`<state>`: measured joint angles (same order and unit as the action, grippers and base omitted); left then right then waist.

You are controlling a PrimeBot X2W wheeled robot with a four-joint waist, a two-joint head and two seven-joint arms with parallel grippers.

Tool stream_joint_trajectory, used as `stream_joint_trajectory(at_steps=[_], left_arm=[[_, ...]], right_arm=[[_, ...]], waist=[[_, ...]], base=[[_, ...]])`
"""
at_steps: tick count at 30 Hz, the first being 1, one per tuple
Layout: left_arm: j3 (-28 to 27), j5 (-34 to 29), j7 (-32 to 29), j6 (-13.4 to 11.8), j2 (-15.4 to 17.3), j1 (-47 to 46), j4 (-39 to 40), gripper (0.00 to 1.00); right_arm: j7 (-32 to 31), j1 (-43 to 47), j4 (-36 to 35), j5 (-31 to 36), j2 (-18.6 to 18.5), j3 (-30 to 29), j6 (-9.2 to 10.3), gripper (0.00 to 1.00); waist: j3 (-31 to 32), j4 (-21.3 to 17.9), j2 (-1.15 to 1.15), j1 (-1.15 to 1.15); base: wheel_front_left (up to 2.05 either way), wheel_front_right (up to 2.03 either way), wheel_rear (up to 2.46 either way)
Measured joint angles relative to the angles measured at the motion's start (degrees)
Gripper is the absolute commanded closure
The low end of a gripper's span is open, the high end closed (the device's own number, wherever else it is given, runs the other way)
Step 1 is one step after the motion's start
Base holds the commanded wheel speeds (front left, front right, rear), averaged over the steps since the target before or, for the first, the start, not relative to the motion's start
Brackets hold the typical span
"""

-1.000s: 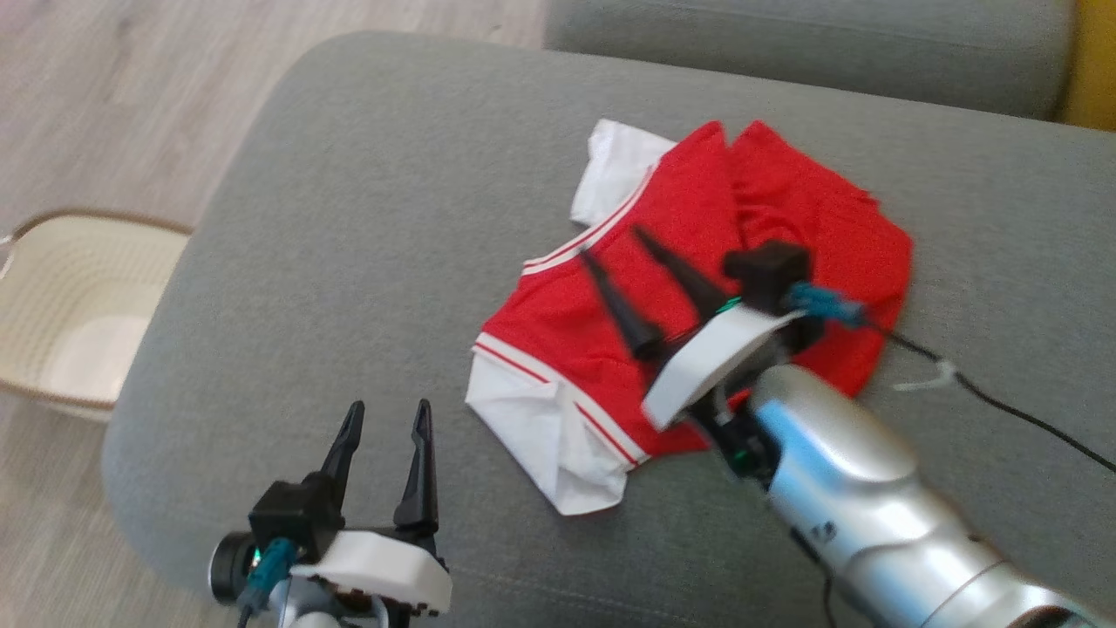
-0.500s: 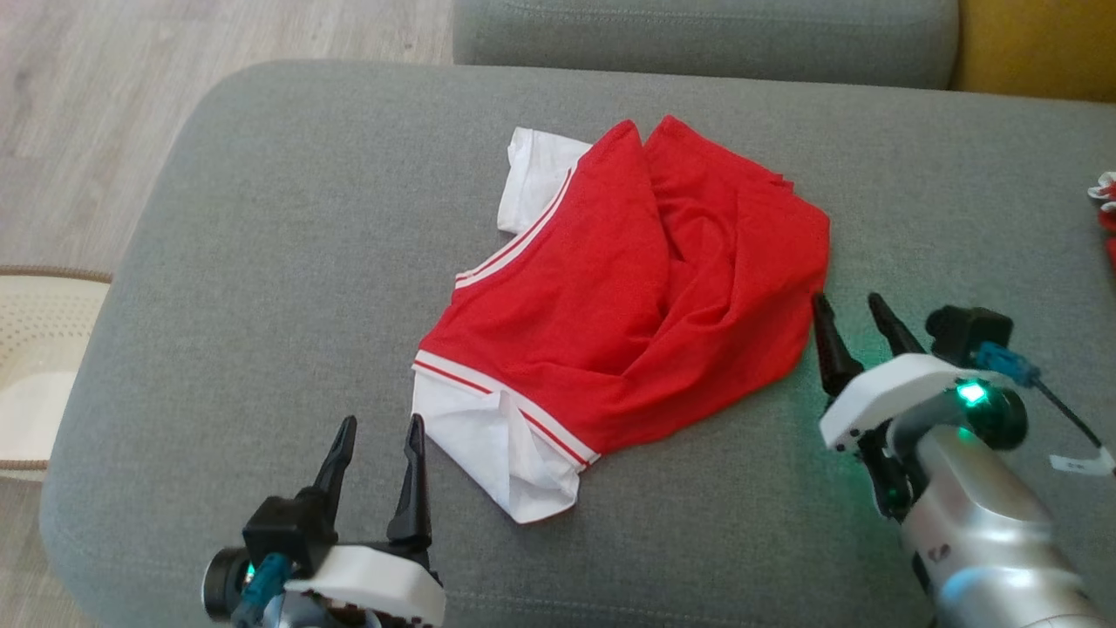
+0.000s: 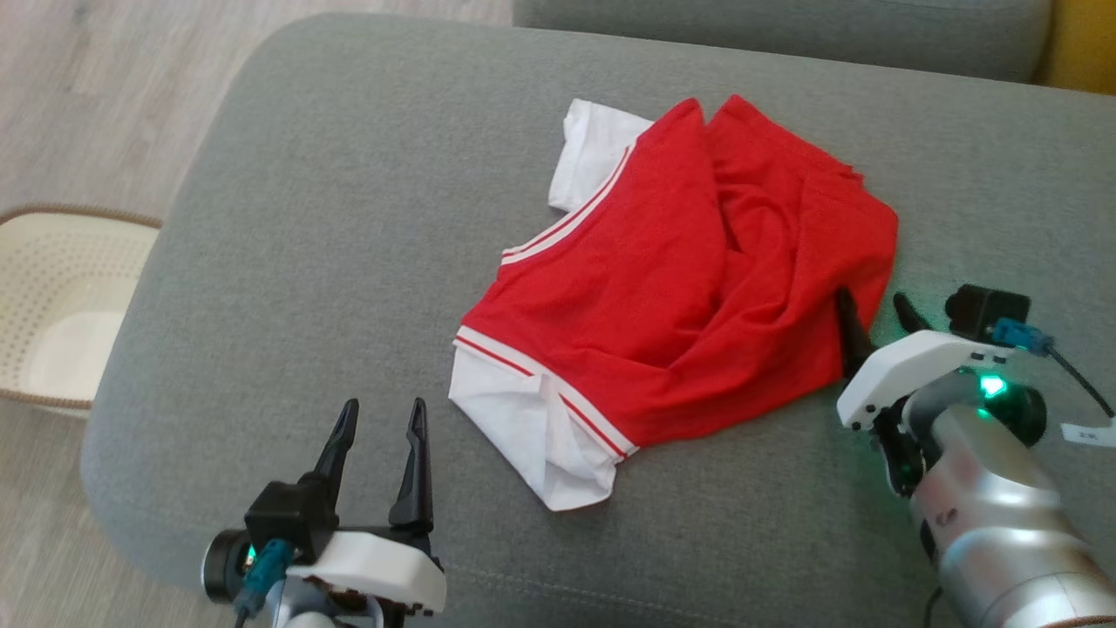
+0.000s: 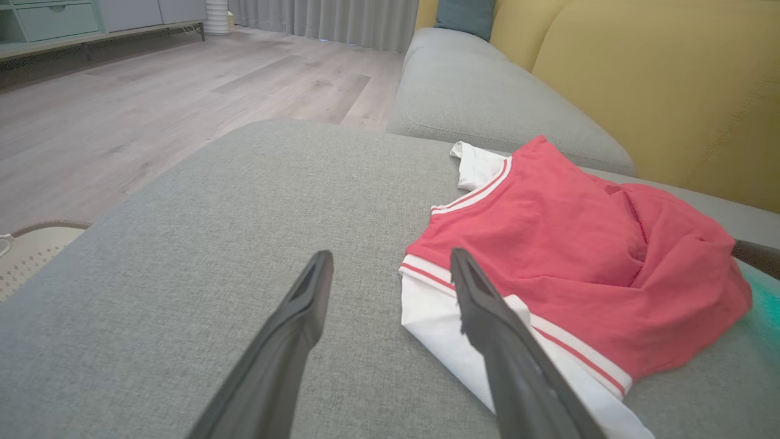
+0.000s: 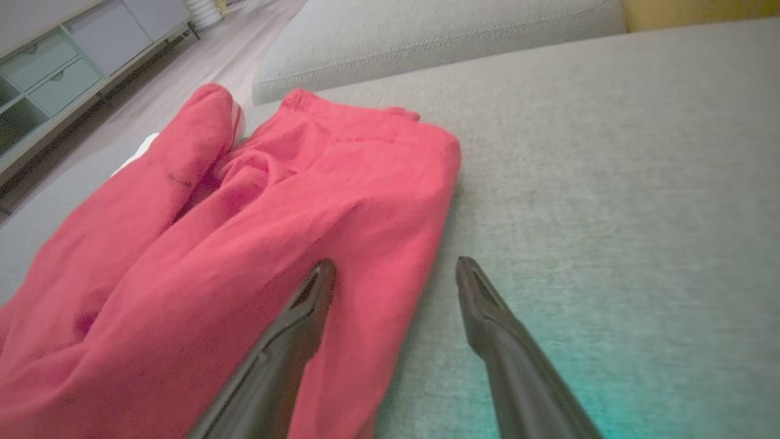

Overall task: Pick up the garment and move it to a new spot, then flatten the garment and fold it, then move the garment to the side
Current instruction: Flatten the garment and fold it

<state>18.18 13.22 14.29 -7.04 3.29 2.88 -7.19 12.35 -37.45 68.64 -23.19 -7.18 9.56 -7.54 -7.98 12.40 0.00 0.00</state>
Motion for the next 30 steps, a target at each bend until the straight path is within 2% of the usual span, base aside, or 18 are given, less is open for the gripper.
stream_joint_trajectory(at_steps=[1,2,4,6,8,13,18,21,25,30], left_arm=[[-0.02,-0.02,0.00,0.00,0.00,0.00,-0.07,0.00],[-0.02,-0.02,0.00,0.02,0.00,-0.01,-0.15,0.00],[-0.03,-0.02,0.00,0.04,-0.01,-0.01,-0.27,0.00],[-0.05,-0.02,0.00,0.03,-0.01,-0.01,-0.29,0.00],[-0.23,-0.02,0.00,0.02,-0.02,-0.01,-0.27,0.00],[-0.44,-0.02,0.00,-0.01,-0.02,0.02,-0.27,0.00],[-0.45,-0.02,0.00,-0.02,-0.03,0.31,-0.29,0.00],[-0.43,-0.02,0.00,-0.02,-0.03,0.48,-0.30,0.00],[-0.30,-0.02,0.00,-0.01,-0.03,0.52,-0.48,0.00],[0.19,-0.01,0.00,0.08,-0.04,0.59,-0.92,0.00]], right_arm=[[-0.81,-0.30,0.89,-0.02,0.25,-0.34,0.00,0.00],[-1.74,-0.53,1.88,-0.03,0.49,-0.64,0.00,0.06],[-2.35,-0.69,2.79,-0.09,0.73,-1.11,0.00,0.44],[-2.35,-0.83,3.24,-0.53,0.69,-1.58,0.00,0.64],[-2.16,-0.83,3.58,-0.65,0.70,-2.19,0.00,1.00],[0.37,-0.76,3.23,-1.12,0.41,-3.19,0.00,1.00],[1.45,-0.43,1.14,-0.58,-2.85,-5.50,0.00,1.00],[1.86,0.18,-2.11,1.81,-3.59,-6.05,0.00,1.00],[1.86,0.96,-6.13,6.47,-1.33,-3.75,0.00,1.00],[-0.54,1.51,-9.09,9.54,2.98,3.89,0.00,1.00]], waist=[[-0.12,0.34,0.00,0.00],[-0.21,0.67,0.00,0.00],[-0.27,1.23,0.00,0.00],[-0.23,1.59,0.00,0.00],[-0.12,1.61,0.00,0.00],[0.42,0.72,0.00,0.00],[1.65,-0.54,0.00,0.00],[2.40,-1.11,0.00,0.00],[3.30,-1.22,0.00,0.00],[3.99,0.19,0.00,0.00]], base=[[0.00,0.00,0.00],[0.00,0.00,0.00],[0.00,0.00,0.00],[0.00,0.00,0.00],[0.00,0.00,0.00],[0.00,0.00,0.00],[0.00,0.00,0.00],[0.00,0.00,0.00],[0.00,0.00,0.00],[0.00,0.00,0.00]])
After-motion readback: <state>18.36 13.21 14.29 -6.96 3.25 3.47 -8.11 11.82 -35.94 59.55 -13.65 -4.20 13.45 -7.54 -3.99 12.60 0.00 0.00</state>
